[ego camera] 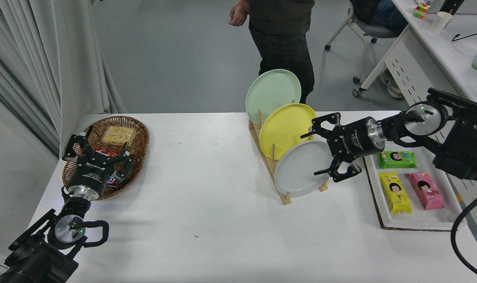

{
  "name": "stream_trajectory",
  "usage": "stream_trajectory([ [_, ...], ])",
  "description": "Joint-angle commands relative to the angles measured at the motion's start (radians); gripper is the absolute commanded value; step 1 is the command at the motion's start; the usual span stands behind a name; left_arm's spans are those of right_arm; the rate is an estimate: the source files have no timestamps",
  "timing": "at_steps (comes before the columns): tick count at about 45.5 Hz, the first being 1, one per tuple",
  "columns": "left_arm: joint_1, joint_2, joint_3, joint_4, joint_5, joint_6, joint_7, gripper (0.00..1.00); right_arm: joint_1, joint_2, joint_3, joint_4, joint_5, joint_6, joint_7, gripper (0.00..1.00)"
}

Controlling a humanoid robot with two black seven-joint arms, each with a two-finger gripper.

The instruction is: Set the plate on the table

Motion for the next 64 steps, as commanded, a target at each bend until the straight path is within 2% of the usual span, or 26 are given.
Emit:
stream_trajectory([
  [1, 0.001, 0.000, 0.000, 0.000, 0.000, 0.000, 0.000, 0.98, -0.011, 0.005, 0.001, -0.020, -0.013, -0.004, 0.263, 0.90],
  [3, 0.000, 0.000, 0.000, 0.000, 0.000, 0.000, 0.000, 0.98, -0.011, 0.007, 0.001, -0.020, -0.036, -0.005, 0.297, 0.85],
  [6, 0.001, 0.000, 0.000, 0.000, 0.000, 0.000, 0.000, 0.98, -0.009, 0.007, -0.001, -0.020, -0.057, -0.005, 0.303, 0.85],
  [7, 0.000, 0.000, 0.000, 0.000, 0.000, 0.000, 0.000, 0.98, -0.011, 0.007, -0.001, -0.020, -0.064, -0.005, 0.303, 0.87],
  [9, 0.000, 0.000, 0.000, 0.000, 0.000, 0.000, 0.000, 0.98, -0.014, 0.007, -0.004, -0.020, -0.064, -0.005, 0.303, 0.99],
  [10, 0.000, 0.000, 0.000, 0.000, 0.000, 0.000, 0.000, 0.98, -0.014, 0.008, -0.007, -0.020, -0.065, -0.005, 0.303, 1.00],
  [16, 0.001, 0.000, 0.000, 0.000, 0.000, 0.000, 0.000, 0.98, -0.008, 0.005, -0.021, -0.018, -0.064, -0.030, 0.294, 1.00],
  [22, 0.001, 0.000, 0.000, 0.000, 0.000, 0.000, 0.000, 0.98, 0.003, 0.004, -0.047, -0.005, -0.067, -0.140, 0.294, 1.00],
  [46, 0.000, 0.000, 0.000, 0.000, 0.000, 0.000, 0.000, 0.98, 0.031, 0.028, -0.110, 0.031, -0.071, -0.217, 0.286, 0.99],
  [59, 0.001, 0.000, 0.000, 0.000, 0.000, 0.000, 0.000, 0.98, 0.034, 0.080, -0.119, 0.045, -0.068, -0.335, 0.288, 0.97],
  [64, 0.000, 0.000, 0.000, 0.000, 0.000, 0.000, 0.000, 0.98, 0.035, 0.093, -0.122, 0.046, -0.068, -0.347, 0.288, 0.97],
])
